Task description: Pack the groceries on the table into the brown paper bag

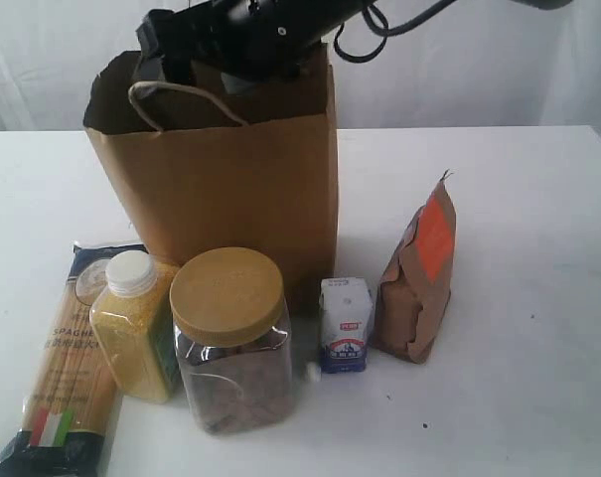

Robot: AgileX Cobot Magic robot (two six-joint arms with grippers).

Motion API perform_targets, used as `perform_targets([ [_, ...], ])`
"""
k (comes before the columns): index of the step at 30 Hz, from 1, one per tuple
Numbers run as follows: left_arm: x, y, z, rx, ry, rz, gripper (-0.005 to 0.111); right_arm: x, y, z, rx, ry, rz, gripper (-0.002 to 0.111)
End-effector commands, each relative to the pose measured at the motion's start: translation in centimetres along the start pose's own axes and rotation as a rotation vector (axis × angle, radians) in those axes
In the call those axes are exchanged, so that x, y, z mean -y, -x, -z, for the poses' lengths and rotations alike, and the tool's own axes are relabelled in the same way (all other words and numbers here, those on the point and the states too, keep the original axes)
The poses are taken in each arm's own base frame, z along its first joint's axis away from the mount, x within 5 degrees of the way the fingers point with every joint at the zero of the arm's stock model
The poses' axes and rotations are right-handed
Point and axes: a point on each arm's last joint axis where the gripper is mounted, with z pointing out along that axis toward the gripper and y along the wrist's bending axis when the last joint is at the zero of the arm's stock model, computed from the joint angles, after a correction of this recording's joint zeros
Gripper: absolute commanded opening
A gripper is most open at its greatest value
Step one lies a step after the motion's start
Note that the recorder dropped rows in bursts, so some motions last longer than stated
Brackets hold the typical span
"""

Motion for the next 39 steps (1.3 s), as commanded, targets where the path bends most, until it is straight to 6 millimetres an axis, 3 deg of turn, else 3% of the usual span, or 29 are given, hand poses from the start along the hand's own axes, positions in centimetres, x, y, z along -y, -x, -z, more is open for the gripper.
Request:
perform_targets([
  [1,0.0,-0.5,-0.1,-0.034,-0.002,0.002,0.0,-1.8,1.2,3.7,0.067,0.013,0.051,0.085],
  [6,0.0,-0.5,-0.1,-0.034,-0.002,0.002,0.0,-3.2,2.1,8.0,0.144,-0.028,0.215,0.084],
  [9,0.0,-0.5,-0.1,-0.034,-0.002,0.002,0.0,-3.2,1.8,11.4,0.1,-0.175,0.363,0.079],
  [12,0.0,-0.5,-0.1,-0.034,-0.002,0.002,0.0,-2.0,1.1,13.6,-0.019,-0.389,0.468,0.07],
  [17,0.0,-0.5,-0.1,-0.034,-0.002,0.002,0.0,1.2,0.2,17.5,-0.192,-0.855,0.385,0.051],
  [20,0.0,-0.5,-0.1,-0.034,-0.002,0.002,0.0,2.9,0.3,19.4,-0.176,-1.064,0.331,0.036],
  [24,0.0,-0.5,-0.1,-0.034,-0.002,0.002,0.0,6.0,-0.7,20.6,-0.199,-1.146,0.203,0.013],
  [28,0.0,-0.5,-0.1,-0.034,-0.002,0.002,0.0,10.4,-3.0,20.9,-0.211,-1.201,0.022,0.0],
  [34,0.0,-0.5,-0.1,-0.034,-0.002,0.002,0.0,15.6,-8.2,20.5,-0.136,-1.1,-0.241,0.0],
  [39,0.0,-0.5,-0.1,-0.034,-0.002,0.002,0.0,16.5,-12.6,20.9,0.091,-1.04,-0.315,0.0],
])
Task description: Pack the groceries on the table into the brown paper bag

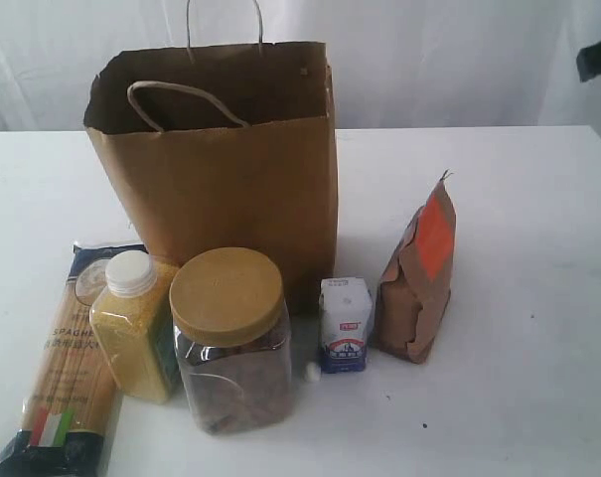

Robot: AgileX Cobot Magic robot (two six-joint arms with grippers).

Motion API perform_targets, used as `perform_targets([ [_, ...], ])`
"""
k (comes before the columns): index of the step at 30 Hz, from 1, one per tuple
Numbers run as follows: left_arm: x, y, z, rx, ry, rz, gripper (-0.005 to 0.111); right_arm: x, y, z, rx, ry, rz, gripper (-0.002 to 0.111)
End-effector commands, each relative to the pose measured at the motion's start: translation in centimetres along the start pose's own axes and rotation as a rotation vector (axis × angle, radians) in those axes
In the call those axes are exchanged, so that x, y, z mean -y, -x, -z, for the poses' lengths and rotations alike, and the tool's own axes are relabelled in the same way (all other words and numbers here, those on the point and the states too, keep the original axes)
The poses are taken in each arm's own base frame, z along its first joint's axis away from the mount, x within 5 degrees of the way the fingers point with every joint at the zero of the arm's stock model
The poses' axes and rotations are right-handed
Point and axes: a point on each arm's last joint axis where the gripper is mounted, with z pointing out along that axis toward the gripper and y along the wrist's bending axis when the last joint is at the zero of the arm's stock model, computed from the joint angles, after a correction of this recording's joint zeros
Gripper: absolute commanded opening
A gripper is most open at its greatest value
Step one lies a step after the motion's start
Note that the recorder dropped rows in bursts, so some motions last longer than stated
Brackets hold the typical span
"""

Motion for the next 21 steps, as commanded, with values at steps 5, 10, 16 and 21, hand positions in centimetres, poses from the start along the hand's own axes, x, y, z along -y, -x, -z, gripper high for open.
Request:
perform_targets([
  [5,0.0,-0.5,-0.1,-0.034,-0.002,0.002,0.0,1.6,-8.7,-0.2,0.124,0.058,-0.188,0.0],
  [10,-0.1,-0.4,-0.1,-0.027,0.005,-0.023,0.0,1.1,-14.6,0.5,0.119,0.067,-0.175,0.0],
  [16,-0.1,-0.4,-0.1,-0.027,0.007,-0.044,0.0,0.4,-18.1,2.1,0.252,0.127,-0.323,0.0],
  [21,-0.4,0.0,-0.1,0.017,0.042,-0.106,0.0,1.9,-18.2,10.2,0.689,0.135,-0.354,0.0],
])
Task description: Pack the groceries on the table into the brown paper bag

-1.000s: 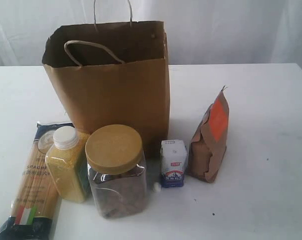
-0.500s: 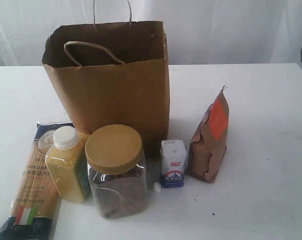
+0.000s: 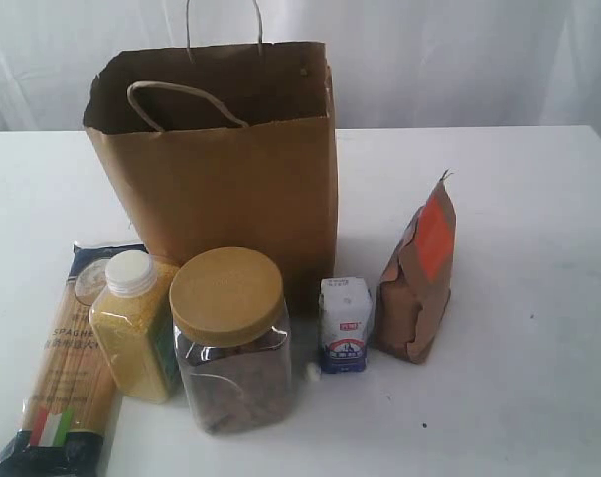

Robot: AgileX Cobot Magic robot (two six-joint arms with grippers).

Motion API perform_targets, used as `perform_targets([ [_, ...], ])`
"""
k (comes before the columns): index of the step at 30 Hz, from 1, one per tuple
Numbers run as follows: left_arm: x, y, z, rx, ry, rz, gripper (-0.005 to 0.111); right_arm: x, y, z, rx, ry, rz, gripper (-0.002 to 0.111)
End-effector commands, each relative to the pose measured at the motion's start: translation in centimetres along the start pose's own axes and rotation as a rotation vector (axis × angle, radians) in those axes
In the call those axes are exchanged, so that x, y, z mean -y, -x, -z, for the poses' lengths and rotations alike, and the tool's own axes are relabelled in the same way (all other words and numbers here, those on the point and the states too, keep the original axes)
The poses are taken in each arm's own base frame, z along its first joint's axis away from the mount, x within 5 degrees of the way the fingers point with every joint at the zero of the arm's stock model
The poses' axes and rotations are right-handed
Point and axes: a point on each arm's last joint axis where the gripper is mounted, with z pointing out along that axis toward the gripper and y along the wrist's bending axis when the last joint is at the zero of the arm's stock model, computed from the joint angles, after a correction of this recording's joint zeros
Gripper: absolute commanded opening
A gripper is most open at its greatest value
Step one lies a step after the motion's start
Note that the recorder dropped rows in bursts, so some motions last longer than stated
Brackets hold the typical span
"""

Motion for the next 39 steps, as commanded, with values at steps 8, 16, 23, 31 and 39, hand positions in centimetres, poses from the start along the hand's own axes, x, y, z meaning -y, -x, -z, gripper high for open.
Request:
perform_targets([
  [8,0.0,1.0,0.0,0.134,-0.008,0.122,0.0,1.2,-1.1,10.4,0.435,0.028,-0.049,0.0],
  [16,0.1,2.7,0.4,0.317,-0.029,0.12,0.0,1.0,-5.6,6.9,0.361,0.081,-0.139,0.0],
  [23,0.1,3.1,0.5,0.369,-0.035,0.12,0.0,1.4,-10.0,4.7,0.214,0.071,-0.246,0.0],
  [31,0.2,5.2,1.7,0.629,-0.115,0.27,0.0,1.8,-11.8,4.1,0.112,0.028,-0.306,0.0],
  [39,0.0,9.5,5.4,0.909,-0.065,0.078,0.0,1.7,-11.7,4.1,0.115,0.034,-0.358,0.0],
])
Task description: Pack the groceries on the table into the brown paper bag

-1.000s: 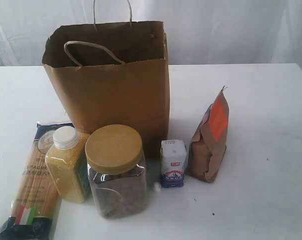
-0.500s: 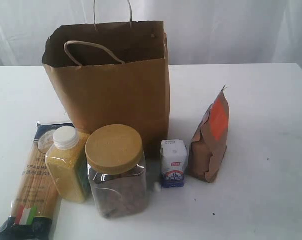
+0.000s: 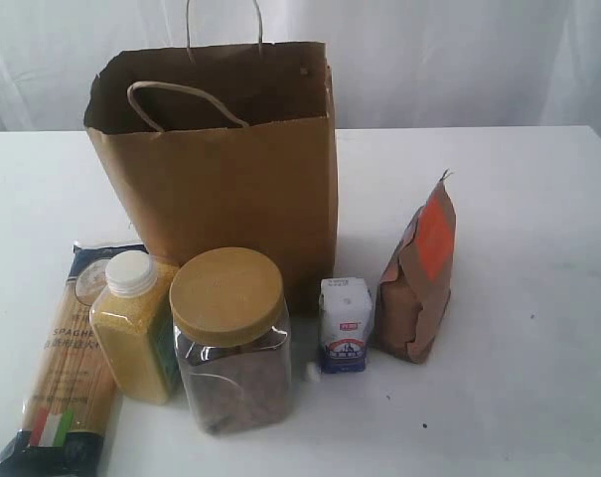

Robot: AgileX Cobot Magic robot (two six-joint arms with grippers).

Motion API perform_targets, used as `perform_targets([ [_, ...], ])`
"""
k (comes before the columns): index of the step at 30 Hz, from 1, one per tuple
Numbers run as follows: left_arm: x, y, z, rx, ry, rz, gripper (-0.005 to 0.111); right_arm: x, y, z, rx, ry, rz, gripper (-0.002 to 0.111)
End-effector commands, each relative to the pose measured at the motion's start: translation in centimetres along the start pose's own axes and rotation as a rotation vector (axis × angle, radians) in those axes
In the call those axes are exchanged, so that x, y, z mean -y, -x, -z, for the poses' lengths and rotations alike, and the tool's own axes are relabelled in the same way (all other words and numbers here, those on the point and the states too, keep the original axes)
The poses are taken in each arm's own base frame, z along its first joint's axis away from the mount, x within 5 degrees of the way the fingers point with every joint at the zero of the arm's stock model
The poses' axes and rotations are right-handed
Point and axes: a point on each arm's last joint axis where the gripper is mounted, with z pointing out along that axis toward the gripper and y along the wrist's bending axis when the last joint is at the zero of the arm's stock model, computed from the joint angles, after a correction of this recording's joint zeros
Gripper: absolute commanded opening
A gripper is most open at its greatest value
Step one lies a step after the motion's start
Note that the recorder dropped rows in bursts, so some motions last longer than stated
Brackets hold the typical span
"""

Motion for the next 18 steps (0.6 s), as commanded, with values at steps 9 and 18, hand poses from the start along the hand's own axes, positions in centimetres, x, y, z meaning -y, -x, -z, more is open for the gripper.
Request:
perform_targets([
  [9,2.4,15.1,-2.2,0.437,0.083,-0.483,0.0,0.1,-0.1,0.0,-0.001,-0.004,-0.091,0.0],
  [18,2.8,16.8,-11.7,0.102,0.038,-0.445,0.0,0.1,-0.1,0.0,-0.001,-0.004,-0.091,0.0],
])
